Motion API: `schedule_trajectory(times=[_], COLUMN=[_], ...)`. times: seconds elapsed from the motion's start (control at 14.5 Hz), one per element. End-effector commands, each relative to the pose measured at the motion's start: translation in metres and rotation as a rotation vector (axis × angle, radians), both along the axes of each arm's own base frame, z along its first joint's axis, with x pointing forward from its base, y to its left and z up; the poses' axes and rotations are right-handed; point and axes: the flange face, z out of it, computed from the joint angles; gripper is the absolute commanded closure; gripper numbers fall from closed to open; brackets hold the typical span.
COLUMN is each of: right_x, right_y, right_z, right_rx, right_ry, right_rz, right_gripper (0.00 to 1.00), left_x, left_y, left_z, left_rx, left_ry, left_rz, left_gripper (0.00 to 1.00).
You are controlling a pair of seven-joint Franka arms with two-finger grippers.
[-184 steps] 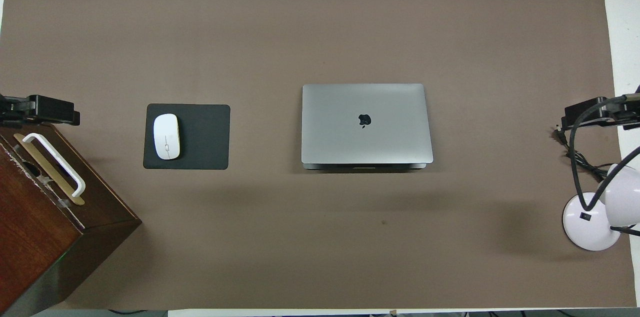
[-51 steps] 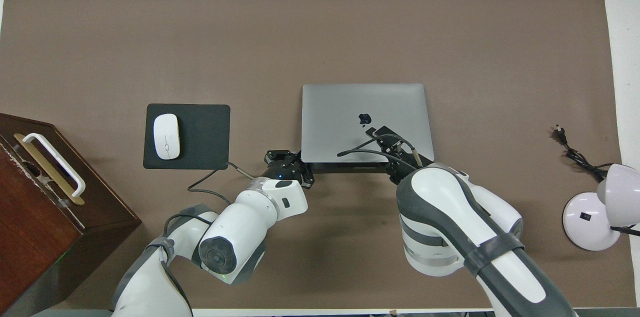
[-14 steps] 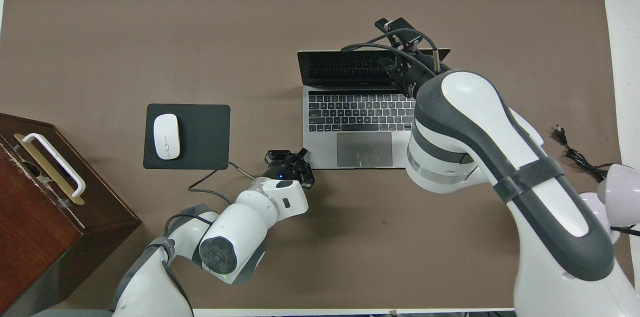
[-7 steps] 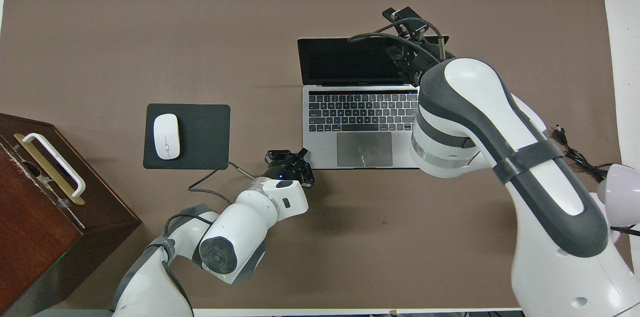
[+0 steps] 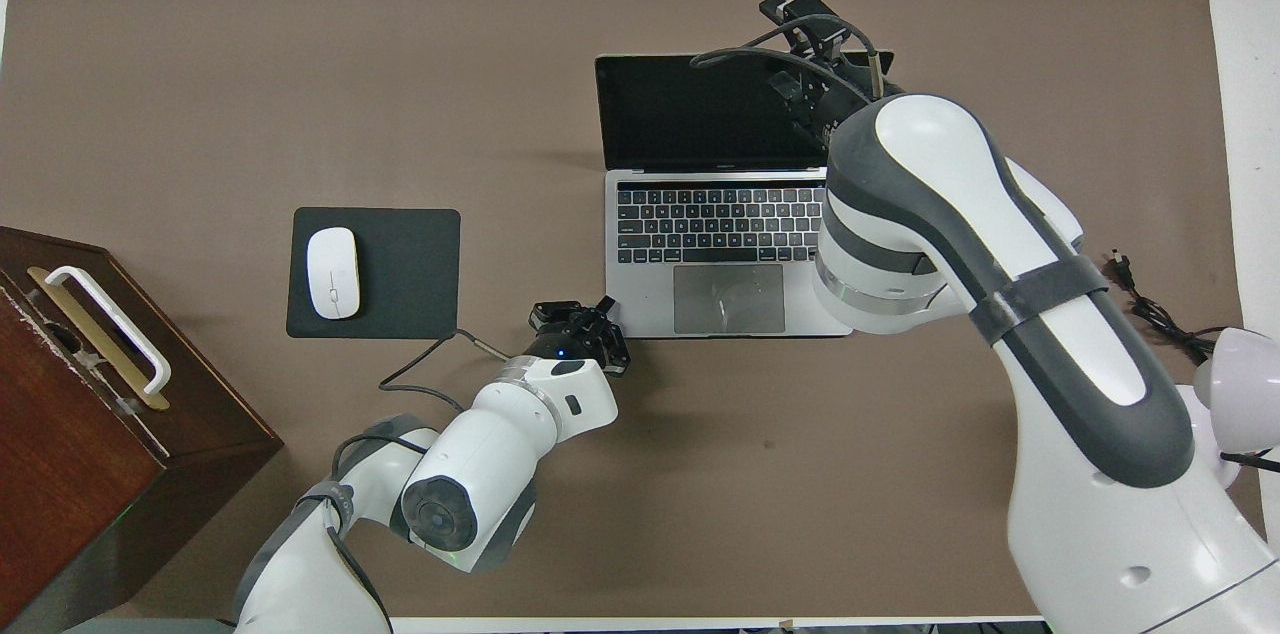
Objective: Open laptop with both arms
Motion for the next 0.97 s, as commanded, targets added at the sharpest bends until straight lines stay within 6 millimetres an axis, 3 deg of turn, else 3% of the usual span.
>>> schedule_trajectory(times=[0.0, 0.21, 0.35, 0.62, 0.9], right_x=[-0.017, -0.041, -0.045, -0.029, 0.003], right_y=[0.027, 0.05, 0.047, 0.019, -0.026], right_z=[0.034, 0.072, 0.098, 0.156, 0.198], right_rx=[0.04, 0.122, 0.132, 0.061, -0.101], right_ry=[-0.018, -0.027, -0.065, -0.212, -0.326], right_rz=[-0.026, -0.037, -0.049, -0.004, 0.124], right_gripper=[0.0, 0.0, 0.0, 0.0, 0.0], left_x=[0.001, 0.004, 0.004, 0.006, 0.014], left_y=[-0.006, -0.006, -0.007, -0.004, 0.004], left_z=[-0.009, 0.0, 0.009, 0.019, 0.036], left_rx=[0.001, -0.02, -0.037, -0.059, -0.043], left_ry=[-0.001, -0.007, -0.013, -0.016, 0.033], left_rz=[0.007, 0.032, 0.039, 0.064, 0.079], left_gripper=[1.0, 1.0, 1.0, 1.0, 1.0])
